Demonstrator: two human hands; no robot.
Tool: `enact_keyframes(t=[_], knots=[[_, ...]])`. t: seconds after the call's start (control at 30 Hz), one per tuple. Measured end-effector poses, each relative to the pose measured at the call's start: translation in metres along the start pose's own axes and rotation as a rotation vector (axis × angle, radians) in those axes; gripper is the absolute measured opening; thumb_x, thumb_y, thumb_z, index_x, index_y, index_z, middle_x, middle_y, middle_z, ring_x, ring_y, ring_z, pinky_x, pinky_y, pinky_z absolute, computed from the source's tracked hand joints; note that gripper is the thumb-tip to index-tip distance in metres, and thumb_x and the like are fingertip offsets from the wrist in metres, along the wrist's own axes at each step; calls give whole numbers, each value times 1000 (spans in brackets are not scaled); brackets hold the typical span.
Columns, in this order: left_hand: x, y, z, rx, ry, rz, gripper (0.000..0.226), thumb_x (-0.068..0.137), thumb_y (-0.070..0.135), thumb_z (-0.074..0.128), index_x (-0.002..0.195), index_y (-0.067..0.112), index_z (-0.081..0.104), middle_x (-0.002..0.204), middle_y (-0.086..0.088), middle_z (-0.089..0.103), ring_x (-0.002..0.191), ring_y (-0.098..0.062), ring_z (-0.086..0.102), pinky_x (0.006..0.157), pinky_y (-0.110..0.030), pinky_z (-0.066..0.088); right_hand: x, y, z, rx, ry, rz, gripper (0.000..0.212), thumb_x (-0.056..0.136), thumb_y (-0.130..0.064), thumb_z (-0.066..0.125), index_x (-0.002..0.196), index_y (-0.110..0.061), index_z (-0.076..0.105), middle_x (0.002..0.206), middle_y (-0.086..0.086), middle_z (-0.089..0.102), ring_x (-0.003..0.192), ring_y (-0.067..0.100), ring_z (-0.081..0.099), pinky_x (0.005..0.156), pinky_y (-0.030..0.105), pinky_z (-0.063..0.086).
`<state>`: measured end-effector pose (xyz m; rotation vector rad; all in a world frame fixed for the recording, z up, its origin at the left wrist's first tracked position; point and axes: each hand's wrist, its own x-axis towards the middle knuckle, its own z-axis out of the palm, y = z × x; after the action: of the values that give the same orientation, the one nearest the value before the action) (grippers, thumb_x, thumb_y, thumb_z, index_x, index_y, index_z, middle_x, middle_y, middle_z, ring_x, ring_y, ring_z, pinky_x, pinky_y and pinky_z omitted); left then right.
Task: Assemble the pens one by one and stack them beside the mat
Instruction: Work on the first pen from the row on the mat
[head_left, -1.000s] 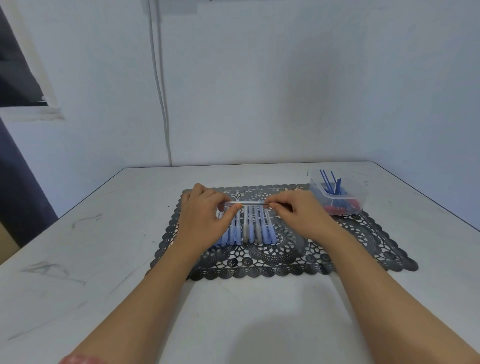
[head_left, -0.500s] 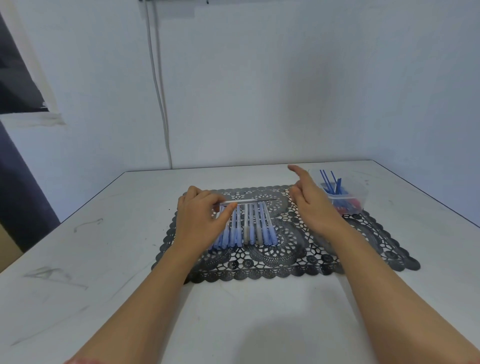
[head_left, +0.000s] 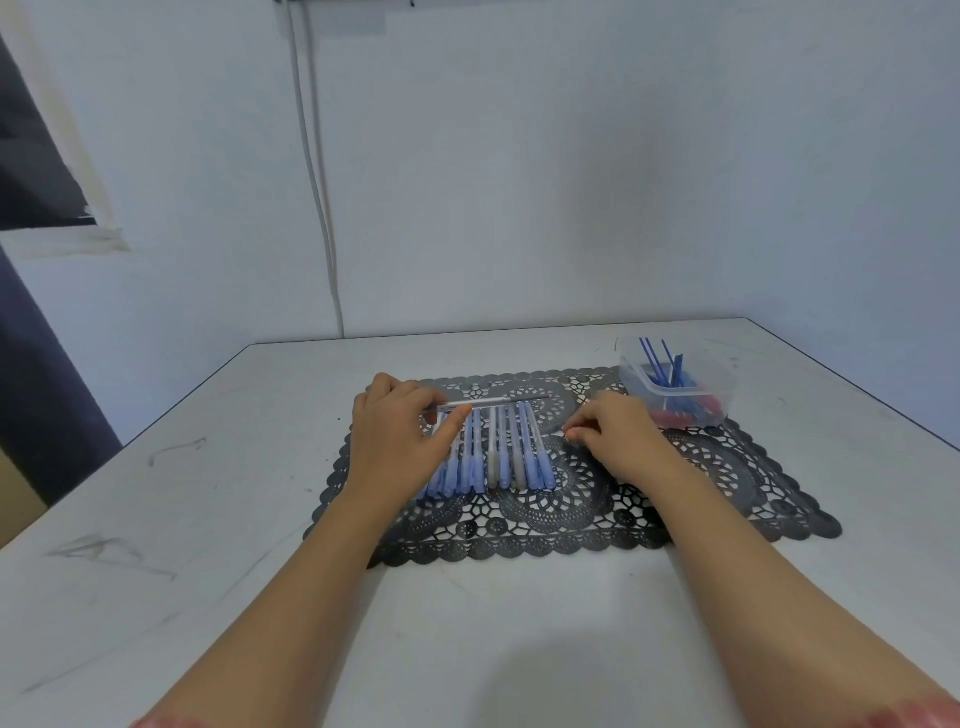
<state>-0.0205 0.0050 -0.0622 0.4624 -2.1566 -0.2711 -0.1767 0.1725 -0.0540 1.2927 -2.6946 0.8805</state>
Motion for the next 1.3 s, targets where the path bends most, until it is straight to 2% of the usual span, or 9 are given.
enact_keyframes(t=[0.23, 0.33, 0.43, 0.5, 0.6, 0.73, 0.9, 1.1, 1.3], knots=[[0, 0, -1, 9, -5, -5, 21, 82, 43, 65, 82, 22, 69, 71, 12, 61, 82, -15, 44, 75, -29, 25, 0, 0, 3, -26, -75, -18, 25, 87, -16, 63, 111, -16, 68, 113, 5, 63, 103, 18, 56, 90, 23, 37], [1, 0, 0, 13, -15, -7, 29, 79, 49, 58, 80, 22, 68, 71, 12, 62, 82, -15, 44, 75, -28, 25, -1, 0, 2, -7, -88, -16, 27, 86, -16, 64, 113, -16, 67, 110, 4, 65, 95, 13, 56, 86, 20, 37], [0, 1, -1, 11, -11, -5, 24, 81, 44, 64, 80, 21, 68, 71, 11, 62, 83, -15, 44, 75, -28, 24, -1, -1, -1, 6, -70, -19, 28, 86, -23, 64, 114, -18, 67, 92, -1, 63, 81, 6, 52, 79, 18, 36], [0, 1, -1, 14, -8, -4, 19, 81, 40, 67, 80, 21, 68, 70, 11, 61, 83, -15, 44, 74, -28, 23, -1, -4, -5, 3, 3, -46, 29, 89, -26, 60, 116, -17, 64, 92, -3, 57, 83, 7, 50, 79, 20, 37], [0, 1, -2, 21, -15, 13, 26, 80, 46, 62, 78, 21, 68, 69, 13, 60, 81, -13, 42, 74, -28, 24, -3, -14, -10, -9, 145, -170, 30, 91, -20, 55, 120, -17, 61, 104, 1, 56, 89, 7, 46, 83, 20, 36], [1, 1, 0, 56, -19, 50, 34, 78, 51, 55, 77, 20, 69, 69, 12, 61, 80, -13, 42, 74, -29, 26, -11, -30, -6, -5, 244, -358, 37, 86, -5, 54, 121, -14, 60, 106, 2, 56, 93, 11, 50, 83, 19, 39], [1, 1, 2, 77, -23, 82, 43, 77, 57, 45, 75, 20, 68, 67, 12, 60, 77, -14, 43, 71, -30, 29, -14, -42, 11, -62, 222, -541, 40, 79, 2, 57, 118, -8, 62, 114, 8, 62, 104, 24, 58, 94, 36, 45], [1, 1, 3, 80, -29, 80, 43, 77, 58, 46, 75, 22, 68, 67, 13, 59, 78, -14, 43, 72, -31, 28, -12, -39, 12, -159, 181, -491, 40, 90, -9, 50, 129, -17, 54, 123, 2, 60, 113, 18, 54, 103, 34, 28], [0, 1, 2, 36, -11, 57, 43, 75, 60, 45, 77, 24, 68, 69, 14, 60, 81, -13, 43, 74, -30, 27, -8, -29, 5, -192, 223, -382, 29, 93, -23, 51, 120, -24, 62, 110, -2, 66, 101, 16, 57, 99, 37, 26]])
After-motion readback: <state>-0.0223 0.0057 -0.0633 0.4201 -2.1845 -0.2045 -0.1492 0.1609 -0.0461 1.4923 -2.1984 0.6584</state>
